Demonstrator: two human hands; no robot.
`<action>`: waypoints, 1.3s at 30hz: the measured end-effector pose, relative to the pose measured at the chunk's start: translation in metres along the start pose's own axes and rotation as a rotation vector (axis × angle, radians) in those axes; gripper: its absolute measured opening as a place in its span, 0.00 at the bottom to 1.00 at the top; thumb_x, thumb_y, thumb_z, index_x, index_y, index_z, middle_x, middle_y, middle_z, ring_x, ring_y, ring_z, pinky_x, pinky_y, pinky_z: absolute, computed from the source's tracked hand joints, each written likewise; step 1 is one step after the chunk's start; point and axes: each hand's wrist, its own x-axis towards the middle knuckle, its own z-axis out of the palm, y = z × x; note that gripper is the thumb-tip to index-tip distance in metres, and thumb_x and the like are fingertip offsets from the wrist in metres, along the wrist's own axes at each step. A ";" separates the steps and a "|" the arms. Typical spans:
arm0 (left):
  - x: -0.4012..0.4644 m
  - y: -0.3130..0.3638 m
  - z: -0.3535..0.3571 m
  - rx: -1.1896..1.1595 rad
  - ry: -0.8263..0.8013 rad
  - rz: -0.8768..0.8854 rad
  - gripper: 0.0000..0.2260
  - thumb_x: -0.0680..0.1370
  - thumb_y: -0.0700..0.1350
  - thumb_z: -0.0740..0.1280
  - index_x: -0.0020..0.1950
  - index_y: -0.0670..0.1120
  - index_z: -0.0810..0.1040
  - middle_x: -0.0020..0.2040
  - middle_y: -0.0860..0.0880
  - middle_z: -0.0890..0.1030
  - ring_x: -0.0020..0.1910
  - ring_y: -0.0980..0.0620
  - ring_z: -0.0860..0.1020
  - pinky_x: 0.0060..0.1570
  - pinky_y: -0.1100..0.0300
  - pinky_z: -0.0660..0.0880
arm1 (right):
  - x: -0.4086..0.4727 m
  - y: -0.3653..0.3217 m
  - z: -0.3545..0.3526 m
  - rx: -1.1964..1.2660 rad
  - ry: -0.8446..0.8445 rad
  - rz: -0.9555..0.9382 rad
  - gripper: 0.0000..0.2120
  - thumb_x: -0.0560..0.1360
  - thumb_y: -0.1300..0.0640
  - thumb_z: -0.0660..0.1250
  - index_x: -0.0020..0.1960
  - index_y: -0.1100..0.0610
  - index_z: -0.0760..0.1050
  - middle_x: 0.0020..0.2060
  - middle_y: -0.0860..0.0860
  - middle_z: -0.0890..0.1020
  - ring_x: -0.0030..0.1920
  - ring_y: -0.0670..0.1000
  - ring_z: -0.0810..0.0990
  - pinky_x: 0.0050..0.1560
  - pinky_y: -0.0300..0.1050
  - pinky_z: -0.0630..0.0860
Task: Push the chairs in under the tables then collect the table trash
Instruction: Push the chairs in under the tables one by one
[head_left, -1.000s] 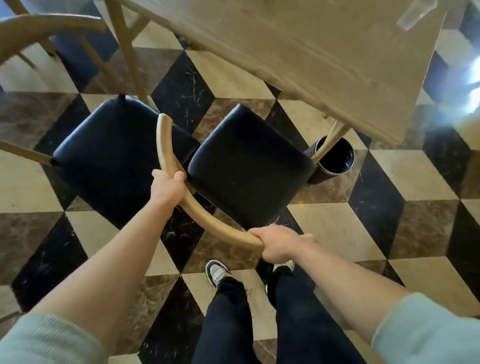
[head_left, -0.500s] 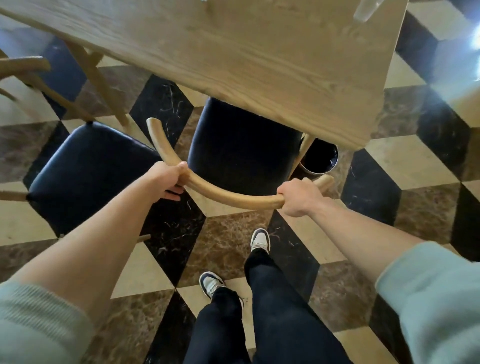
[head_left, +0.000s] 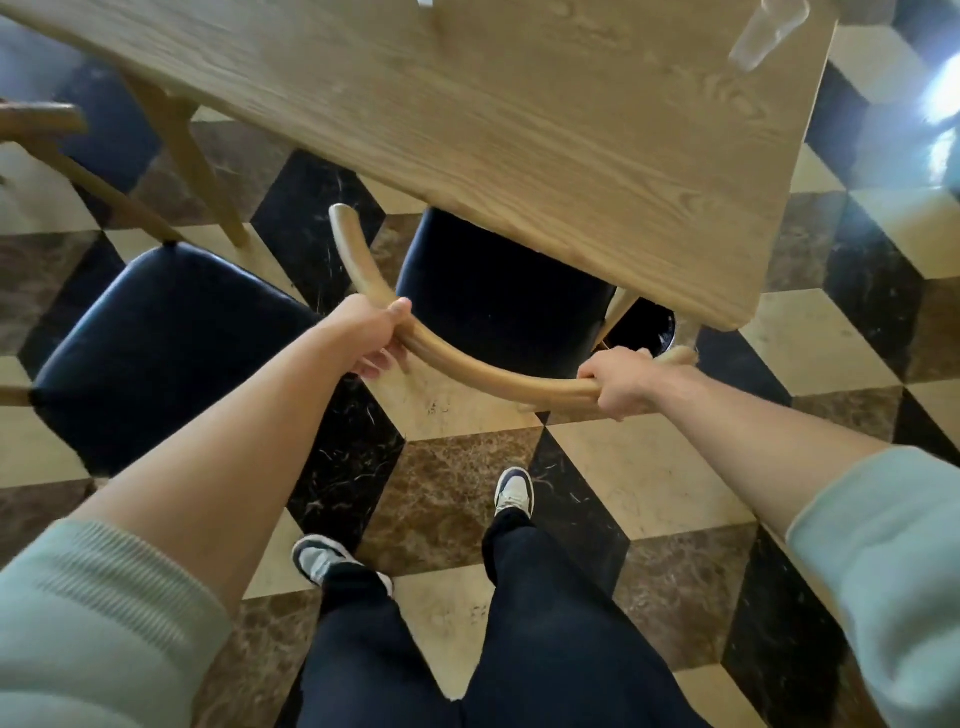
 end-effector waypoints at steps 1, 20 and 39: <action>-0.001 -0.006 0.003 0.000 -0.011 0.034 0.21 0.82 0.61 0.61 0.49 0.45 0.80 0.34 0.51 0.87 0.38 0.49 0.86 0.36 0.53 0.82 | -0.005 -0.005 -0.003 0.059 -0.027 -0.008 0.16 0.63 0.60 0.67 0.47 0.44 0.78 0.43 0.47 0.81 0.48 0.52 0.80 0.52 0.52 0.77; -0.007 -0.225 -0.407 0.310 0.385 0.093 0.15 0.81 0.51 0.62 0.46 0.41 0.81 0.38 0.42 0.84 0.35 0.44 0.82 0.37 0.52 0.82 | 0.046 -0.491 -0.042 0.488 0.386 -0.147 0.06 0.76 0.53 0.65 0.47 0.51 0.81 0.45 0.50 0.82 0.47 0.52 0.80 0.46 0.47 0.75; 0.158 -0.159 -0.549 0.419 0.270 0.432 0.23 0.79 0.53 0.71 0.71 0.49 0.72 0.57 0.50 0.75 0.51 0.52 0.76 0.48 0.56 0.73 | 0.172 -0.788 -0.047 0.841 -0.088 -0.307 0.43 0.68 0.30 0.66 0.74 0.55 0.67 0.69 0.55 0.75 0.68 0.56 0.74 0.63 0.51 0.72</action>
